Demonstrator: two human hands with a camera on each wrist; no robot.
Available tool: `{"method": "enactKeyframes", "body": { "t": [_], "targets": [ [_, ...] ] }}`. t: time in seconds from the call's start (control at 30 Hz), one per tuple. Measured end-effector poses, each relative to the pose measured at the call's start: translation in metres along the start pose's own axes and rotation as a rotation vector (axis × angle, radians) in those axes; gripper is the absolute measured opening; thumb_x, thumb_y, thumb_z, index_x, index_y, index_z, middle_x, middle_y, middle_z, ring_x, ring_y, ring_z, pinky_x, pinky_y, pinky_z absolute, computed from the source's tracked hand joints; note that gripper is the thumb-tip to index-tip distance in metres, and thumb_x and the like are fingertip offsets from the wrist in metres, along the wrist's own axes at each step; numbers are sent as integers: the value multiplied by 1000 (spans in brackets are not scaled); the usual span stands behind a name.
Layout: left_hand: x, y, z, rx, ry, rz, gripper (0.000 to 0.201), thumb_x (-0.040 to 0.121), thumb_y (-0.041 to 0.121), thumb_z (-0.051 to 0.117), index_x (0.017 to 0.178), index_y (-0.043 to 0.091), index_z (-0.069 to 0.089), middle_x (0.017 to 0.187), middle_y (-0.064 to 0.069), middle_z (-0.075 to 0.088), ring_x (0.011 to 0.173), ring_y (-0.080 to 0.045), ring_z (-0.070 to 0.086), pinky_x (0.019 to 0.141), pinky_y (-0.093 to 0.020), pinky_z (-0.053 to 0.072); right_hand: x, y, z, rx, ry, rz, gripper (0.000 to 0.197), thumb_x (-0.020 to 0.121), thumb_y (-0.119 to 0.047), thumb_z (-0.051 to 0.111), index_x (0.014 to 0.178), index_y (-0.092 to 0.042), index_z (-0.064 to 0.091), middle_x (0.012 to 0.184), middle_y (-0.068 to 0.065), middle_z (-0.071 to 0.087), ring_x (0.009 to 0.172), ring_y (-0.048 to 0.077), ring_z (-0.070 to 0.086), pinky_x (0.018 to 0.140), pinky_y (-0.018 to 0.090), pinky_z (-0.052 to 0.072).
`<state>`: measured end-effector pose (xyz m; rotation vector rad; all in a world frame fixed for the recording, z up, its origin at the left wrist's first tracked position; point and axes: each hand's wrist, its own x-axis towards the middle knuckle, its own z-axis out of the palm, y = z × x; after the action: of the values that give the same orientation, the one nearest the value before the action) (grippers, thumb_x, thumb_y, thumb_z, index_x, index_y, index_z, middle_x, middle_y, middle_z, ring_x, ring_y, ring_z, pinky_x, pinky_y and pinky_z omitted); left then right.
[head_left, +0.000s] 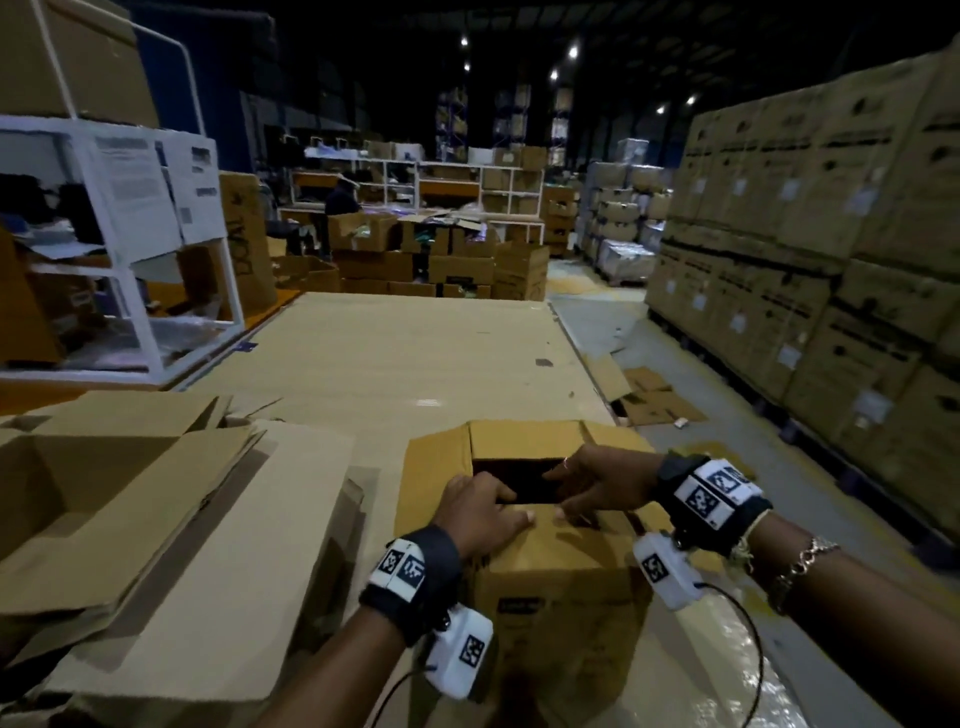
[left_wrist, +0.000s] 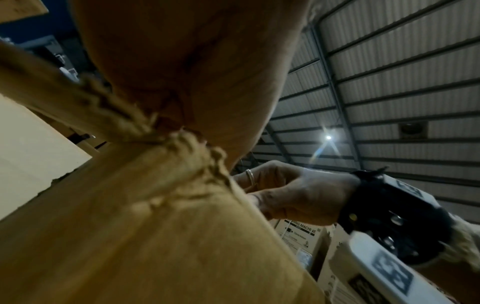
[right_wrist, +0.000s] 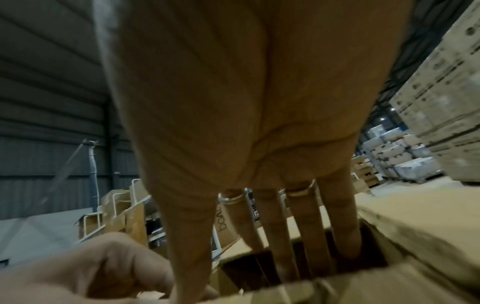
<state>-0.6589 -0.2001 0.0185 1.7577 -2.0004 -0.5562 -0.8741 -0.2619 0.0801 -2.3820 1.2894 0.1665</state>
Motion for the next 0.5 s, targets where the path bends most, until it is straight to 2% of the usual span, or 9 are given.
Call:
{"method": "enactKeyframes", "body": {
  "t": [0.03,0.07,0.13,0.2,0.23,0.33,0.43,0.5],
  "targets": [
    [3,-2,3,27,-12,-5,48,82,61,68,112,24,75,112,7,71,110,-18,61,95,-40,52,-1,2,7,19,4,42,61,88,-52,70,138,-19,57,134,-8,64,119,12,61,99,40,51],
    [5,-3,5,34,-17,-3,47,82,61,69,109,24,76,108,8,71,107,-18,60,93,-39,53,-2,2,13,32,2,69,65,88,-51,70,140,-15,54,144,-5,57,124,16,58,102,39,50],
    [8,-5,5,8,-13,26,45,83,58,72,110,23,76,109,10,70,104,-14,61,86,-33,53,-8,1,20,57,33,80,65,88,-46,73,142,-16,52,145,-4,54,121,16,58,97,33,50],
    [7,-4,0,-47,24,58,43,83,51,76,115,24,74,113,10,69,102,-9,61,83,-26,52,-17,-2,21,81,127,82,65,85,-41,76,142,-22,53,136,-4,61,111,11,59,88,26,50],
    [5,-3,-5,-84,53,75,42,83,49,77,117,25,73,116,10,69,103,-8,61,84,-26,52,-22,-2,21,92,188,80,62,84,-40,78,140,-23,56,132,-5,62,108,9,58,85,23,48],
    [-5,4,-23,-180,129,140,38,81,43,80,116,29,74,117,12,70,103,-6,61,87,-29,55,-44,-9,16,114,355,34,50,82,-37,80,129,-27,67,120,-10,66,103,7,60,83,26,52],
    [-25,14,-37,-274,189,204,26,83,46,77,105,33,77,104,18,73,95,2,63,81,-28,58,-71,-24,9,159,516,-51,29,83,-37,80,111,-29,76,104,-13,72,91,2,65,79,33,60],
    [-45,21,-45,-355,192,217,20,85,49,74,97,34,79,93,20,74,91,3,65,78,-31,60,-92,-35,5,230,540,-106,16,86,-37,76,100,-28,79,96,-15,74,88,2,67,75,31,61]
  ]
}}
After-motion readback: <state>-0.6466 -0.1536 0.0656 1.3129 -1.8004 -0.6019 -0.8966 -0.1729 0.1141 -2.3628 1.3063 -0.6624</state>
